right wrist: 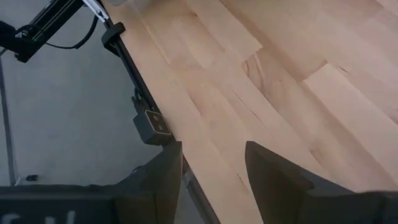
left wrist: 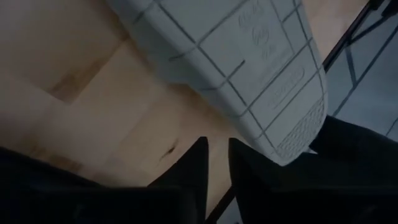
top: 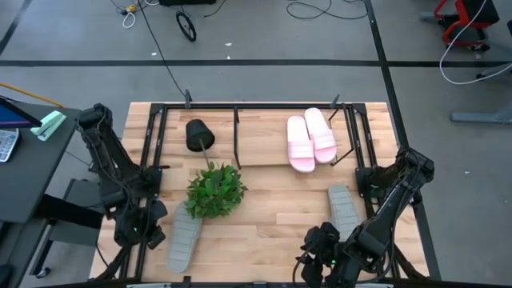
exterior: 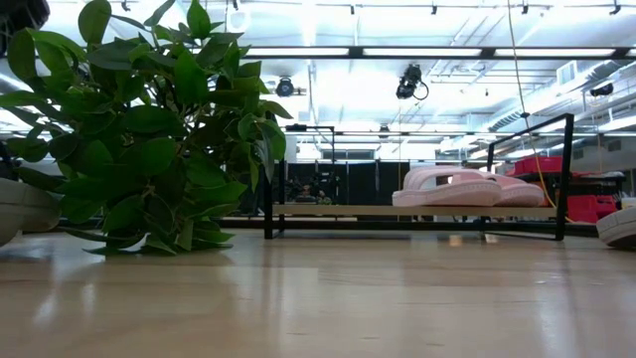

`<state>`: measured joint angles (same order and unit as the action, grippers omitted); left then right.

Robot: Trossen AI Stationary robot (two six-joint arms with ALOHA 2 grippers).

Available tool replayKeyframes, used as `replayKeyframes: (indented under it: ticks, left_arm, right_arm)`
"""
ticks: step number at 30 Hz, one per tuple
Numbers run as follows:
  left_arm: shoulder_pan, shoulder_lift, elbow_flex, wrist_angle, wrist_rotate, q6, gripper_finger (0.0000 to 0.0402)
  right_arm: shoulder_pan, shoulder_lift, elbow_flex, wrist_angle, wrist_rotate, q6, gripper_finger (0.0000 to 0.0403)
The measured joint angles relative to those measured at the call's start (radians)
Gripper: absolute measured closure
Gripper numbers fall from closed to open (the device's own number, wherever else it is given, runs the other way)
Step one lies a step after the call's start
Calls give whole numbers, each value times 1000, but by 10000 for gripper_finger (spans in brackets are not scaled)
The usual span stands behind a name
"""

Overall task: Pick and place slides into the shelf
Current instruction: Put the left gray slide on the shelf

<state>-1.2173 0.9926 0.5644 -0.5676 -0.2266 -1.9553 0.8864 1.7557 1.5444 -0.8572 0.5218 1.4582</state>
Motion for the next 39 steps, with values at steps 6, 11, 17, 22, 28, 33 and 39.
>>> replayKeyframes:
  ticks: [6,11,17,22,28,33,39]
  left_arm:
    - [3,-14,0,-31,13,35,277]
    - [3,-13,0,-21,14,158,249]
    - [3,-13,0,-19,18,158,242]
    - [3,-12,0,-22,-7,82,243]
    - [3,-12,0,-11,-83,24,202]
    - [3,-11,0,-3,-118,0,146]
    - [3,-3,0,-17,-134,-71,106]
  right_arm:
    - [0,0,0,1,0,-1,222]
    - [0,0,0,2,0,-1,222]
    - [0,0,0,2,0,4,222]
    - [0,0,0,2,0,4,222]
    - [0,0,0,2,0,4,222]
    - [0,0,0,2,0,5,222]
    - [0,0,0,2,0,5,222]
